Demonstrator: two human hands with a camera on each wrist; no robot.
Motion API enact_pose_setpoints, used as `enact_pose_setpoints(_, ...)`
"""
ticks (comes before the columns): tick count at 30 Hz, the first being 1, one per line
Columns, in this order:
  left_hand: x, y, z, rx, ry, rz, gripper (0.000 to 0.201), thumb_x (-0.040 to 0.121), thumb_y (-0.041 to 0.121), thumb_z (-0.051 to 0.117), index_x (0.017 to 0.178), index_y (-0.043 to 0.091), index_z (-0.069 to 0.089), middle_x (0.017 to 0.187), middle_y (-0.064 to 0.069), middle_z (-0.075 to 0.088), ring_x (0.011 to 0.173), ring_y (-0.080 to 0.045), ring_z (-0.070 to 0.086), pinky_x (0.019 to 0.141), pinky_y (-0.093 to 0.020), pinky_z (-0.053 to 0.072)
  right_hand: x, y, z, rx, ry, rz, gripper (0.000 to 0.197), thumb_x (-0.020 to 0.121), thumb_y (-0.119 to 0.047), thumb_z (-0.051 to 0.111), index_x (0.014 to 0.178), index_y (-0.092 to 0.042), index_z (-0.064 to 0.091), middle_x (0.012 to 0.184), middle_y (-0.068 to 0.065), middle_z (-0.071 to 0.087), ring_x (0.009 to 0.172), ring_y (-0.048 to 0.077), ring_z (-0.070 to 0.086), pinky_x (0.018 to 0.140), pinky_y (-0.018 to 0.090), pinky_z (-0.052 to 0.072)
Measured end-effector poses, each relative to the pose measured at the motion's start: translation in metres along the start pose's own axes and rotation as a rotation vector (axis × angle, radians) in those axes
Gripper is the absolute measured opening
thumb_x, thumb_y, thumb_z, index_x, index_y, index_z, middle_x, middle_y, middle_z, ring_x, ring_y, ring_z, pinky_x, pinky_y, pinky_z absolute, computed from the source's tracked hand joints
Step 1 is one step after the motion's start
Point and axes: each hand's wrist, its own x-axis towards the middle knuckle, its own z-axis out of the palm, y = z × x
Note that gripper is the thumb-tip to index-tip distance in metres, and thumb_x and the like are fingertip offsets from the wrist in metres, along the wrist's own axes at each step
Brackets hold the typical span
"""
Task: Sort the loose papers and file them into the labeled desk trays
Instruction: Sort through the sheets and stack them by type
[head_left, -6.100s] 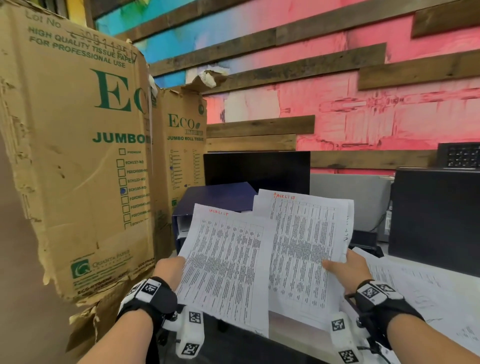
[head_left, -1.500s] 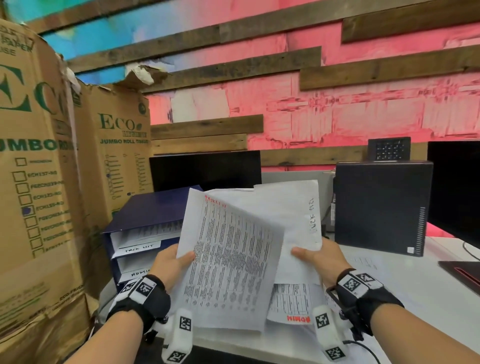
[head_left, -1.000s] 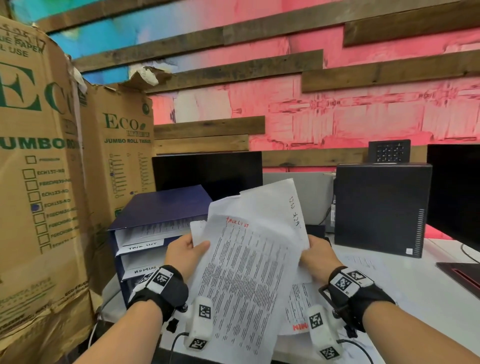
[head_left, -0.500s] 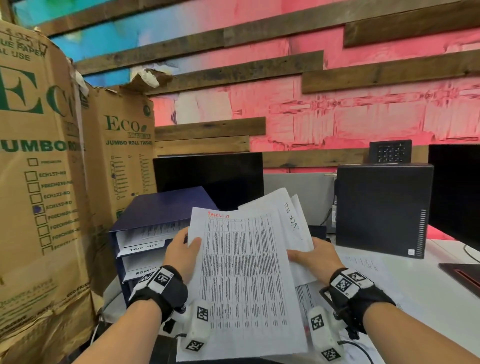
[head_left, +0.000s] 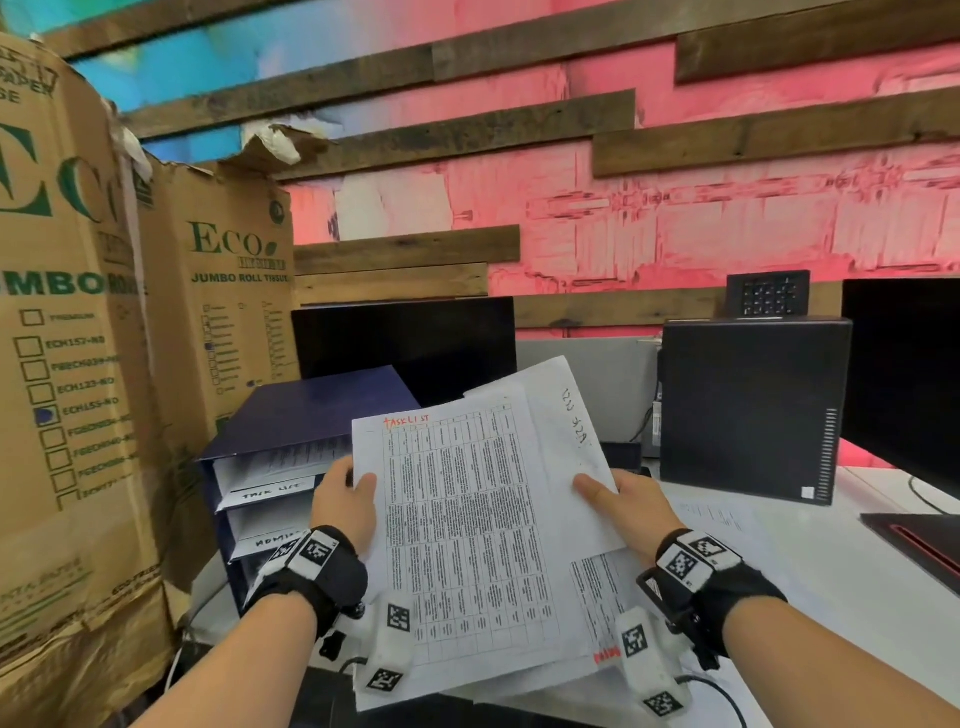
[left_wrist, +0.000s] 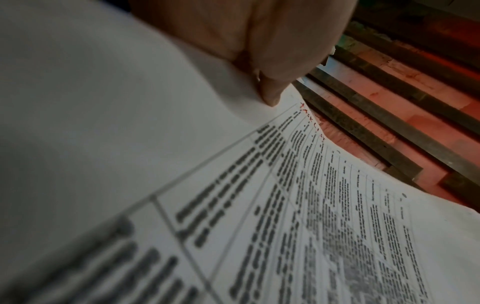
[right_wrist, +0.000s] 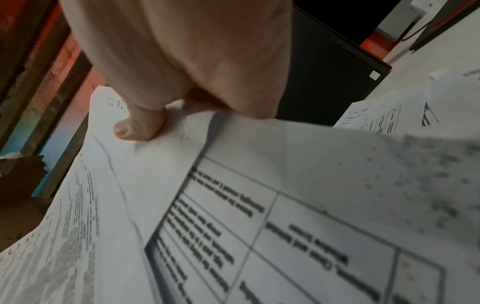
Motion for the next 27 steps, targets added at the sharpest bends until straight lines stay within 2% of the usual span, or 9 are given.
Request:
enact_pose_setpoints(2,-0.005,0.005,-0.001,-0.068,-0.013,0.029,0.030,0.097,0.008,0.044,0.125,0.017,0.053,0.108,-0.003,0.064,0.089,-0.023,0.060,0.077,-0.029,0.043,0.003,0.002,0.001,0.012,0.015,0.001,0.011,0.090,-0.030,0.062,0.089,-0.020,0.065,0.088,-0.004,0.068,0.076,0.006,0.063,0.058,0.016,0.046)
enact_pose_setpoints(4,-0.006,0.007,-0.002,-0.107,-0.024,0.033,0.034,0.097,0.007,0.044,0.128,0.020,0.049,0.106,-0.003,0.064,0.087,-0.022,0.061,0.074,-0.028,0.044,0.005,0.004,0.001,0.022,0.022,0.015,0.011,0.091,-0.030,0.060,0.094,-0.020,0.065,0.092,-0.002,0.069,0.081,0.010,0.065,0.067,0.023,0.050)
enact_pose_setpoints(7,0.002,0.002,0.000,-0.042,-0.012,0.036,0.021,0.097,0.008,0.044,0.114,0.014,0.055,0.104,-0.007,0.064,0.086,-0.025,0.060,0.074,-0.029,0.042,0.006,0.007,0.001,0.054,0.025,0.053,0.014,0.093,-0.032,0.057,0.096,-0.021,0.065,0.096,-0.001,0.070,0.090,0.018,0.066,0.085,0.037,0.053)
enact_pose_setpoints(9,0.008,-0.001,0.003,0.008,0.024,0.023,0.013,0.097,0.007,0.044,0.097,0.007,0.056,0.095,-0.010,0.061,0.081,-0.027,0.054,0.071,-0.030,0.039,0.006,0.009,0.001,0.067,0.035,0.062,0.014,0.094,-0.031,0.056,0.097,-0.021,0.065,0.098,0.000,0.071,0.092,0.019,0.066,0.089,0.040,0.052)
enact_pose_setpoints(11,0.012,-0.004,0.007,0.025,0.055,-0.021,0.013,0.096,0.005,0.043,0.089,0.005,0.055,0.089,-0.012,0.058,0.079,-0.027,0.050,0.069,-0.030,0.037,0.006,0.009,0.000,0.083,0.054,0.064,0.012,0.094,-0.028,0.056,0.093,-0.021,0.066,0.098,0.001,0.071,0.092,0.020,0.066,0.089,0.041,0.052)
enact_pose_setpoints(17,0.016,-0.011,0.020,-0.008,0.092,-0.085,0.011,0.093,0.004,0.046,0.090,0.003,0.057,0.090,-0.014,0.058,0.078,-0.027,0.051,0.069,-0.030,0.039,0.011,0.009,-0.008,0.129,0.128,0.050,0.011,0.092,-0.021,0.060,0.083,-0.018,0.067,0.094,0.005,0.070,0.085,0.019,0.065,0.078,0.033,0.052)
enact_pose_setpoints(20,0.017,-0.009,0.025,-0.043,0.084,-0.107,0.011,0.093,0.004,0.047,0.093,0.005,0.058,0.093,-0.012,0.058,0.082,-0.026,0.051,0.072,-0.030,0.039,0.014,0.013,-0.015,0.211,0.180,0.076,0.023,0.094,-0.023,0.057,0.086,-0.004,0.067,0.096,0.016,0.070,0.087,0.031,0.066,0.084,0.042,0.054)
enact_pose_setpoints(24,0.019,-0.009,0.031,-0.030,0.051,-0.123,0.016,0.094,0.004,0.045,0.100,0.001,0.059,0.097,-0.013,0.058,0.084,-0.026,0.051,0.074,-0.030,0.039,0.017,0.018,-0.021,0.329,0.215,0.150,0.021,0.096,-0.024,0.053,0.084,-0.015,0.067,0.094,0.010,0.071,0.090,0.027,0.067,0.088,0.043,0.053)
enact_pose_setpoints(27,0.019,-0.012,0.031,0.012,0.069,-0.145,0.019,0.095,0.007,0.043,0.102,-0.002,0.057,0.099,-0.016,0.059,0.083,-0.027,0.049,0.071,-0.030,0.035,0.020,0.023,-0.025,0.342,0.274,0.204,0.023,0.093,-0.024,0.055,0.086,-0.005,0.068,0.092,0.016,0.070,0.085,0.027,0.066,0.085,0.043,0.053)
